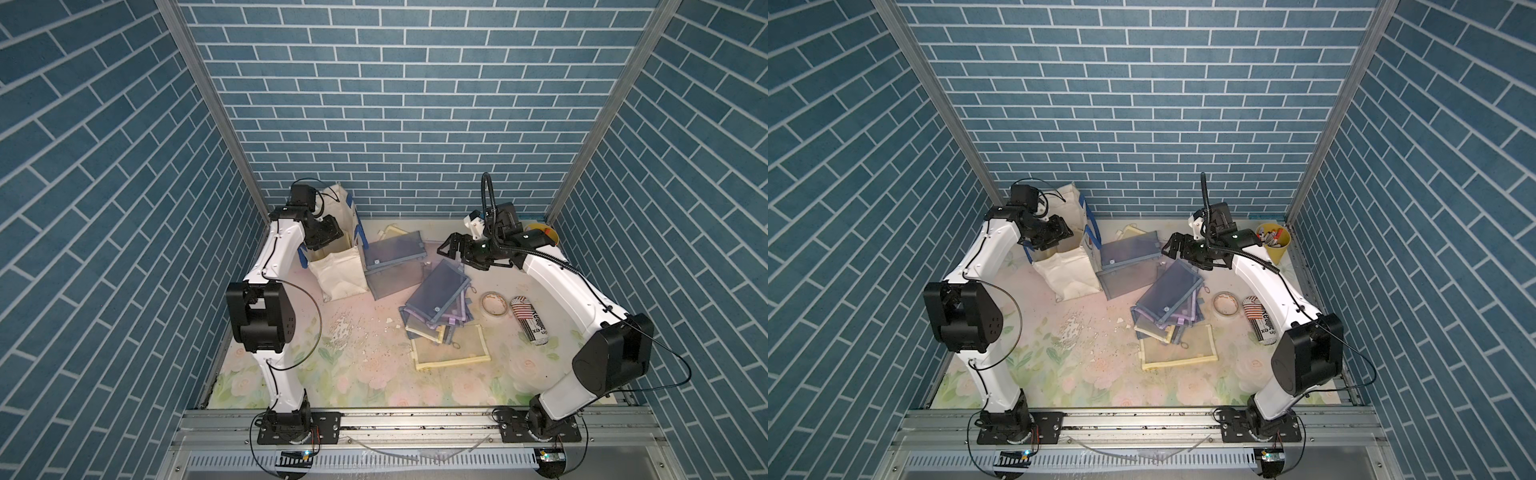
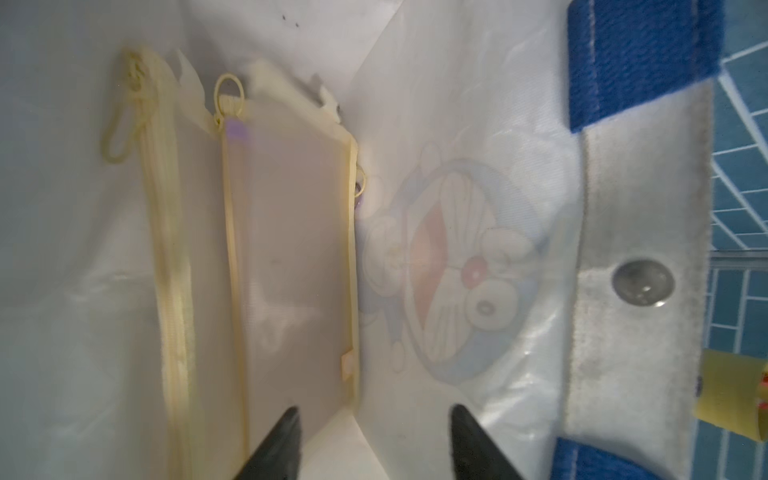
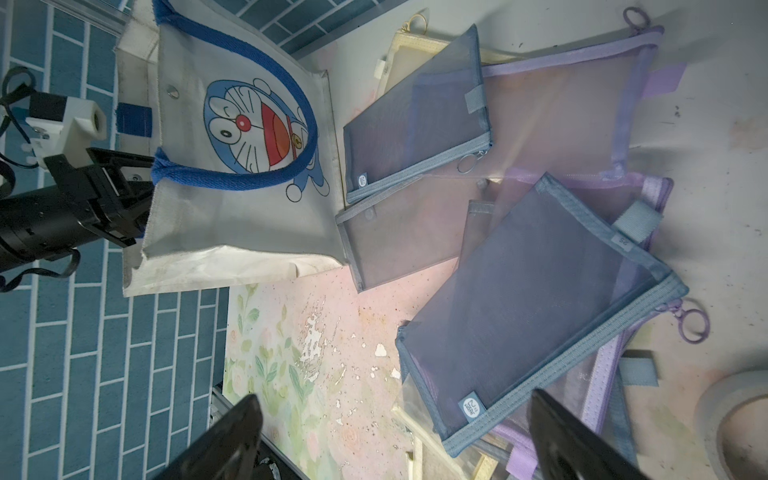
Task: Put the pencil pouch into the canvas bag
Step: Place the pencil pouch in the canvas bag, then pick up the pencil pouch.
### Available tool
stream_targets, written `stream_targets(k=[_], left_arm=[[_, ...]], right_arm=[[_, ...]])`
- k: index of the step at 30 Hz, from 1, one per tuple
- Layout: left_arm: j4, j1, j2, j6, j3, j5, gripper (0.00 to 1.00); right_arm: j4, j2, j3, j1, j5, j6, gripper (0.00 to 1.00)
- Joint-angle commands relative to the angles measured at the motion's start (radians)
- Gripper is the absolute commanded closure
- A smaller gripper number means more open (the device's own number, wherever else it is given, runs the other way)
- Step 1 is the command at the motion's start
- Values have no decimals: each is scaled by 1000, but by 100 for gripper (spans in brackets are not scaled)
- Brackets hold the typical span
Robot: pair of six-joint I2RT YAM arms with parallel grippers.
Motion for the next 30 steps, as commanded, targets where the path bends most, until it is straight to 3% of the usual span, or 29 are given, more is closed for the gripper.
stream_targets(k=[1,4,7,12,17,22,25,30], left_arm=[[-40,-9,-119,55,17,-71,18],[-107,-28,-180,111,42,-138,6],[-171,-87,-224,163,70,-200,5],[-241,-259,-240,197,112,-287,3],[-121,-437,-179,131,89,-121,4],[127,-501,-97,35,-25,126,6],[185,-511,-57,7,-77,178,6],[201,-525,4,25,-147,169,6]], right_arm=[[-36,5,31,-1,-3,-39,1],[-22,-21,-13,-3,16,-15,1],[20,-48,-83,-9,21,25,1],[91,-65,-175,-22,3,88,1],[156,-50,-258,-45,-30,144,1],[412,-44,-448,-77,-136,293,1],[478,-25,-486,-77,-155,314,1],[492,13,-498,-78,-147,306,1]])
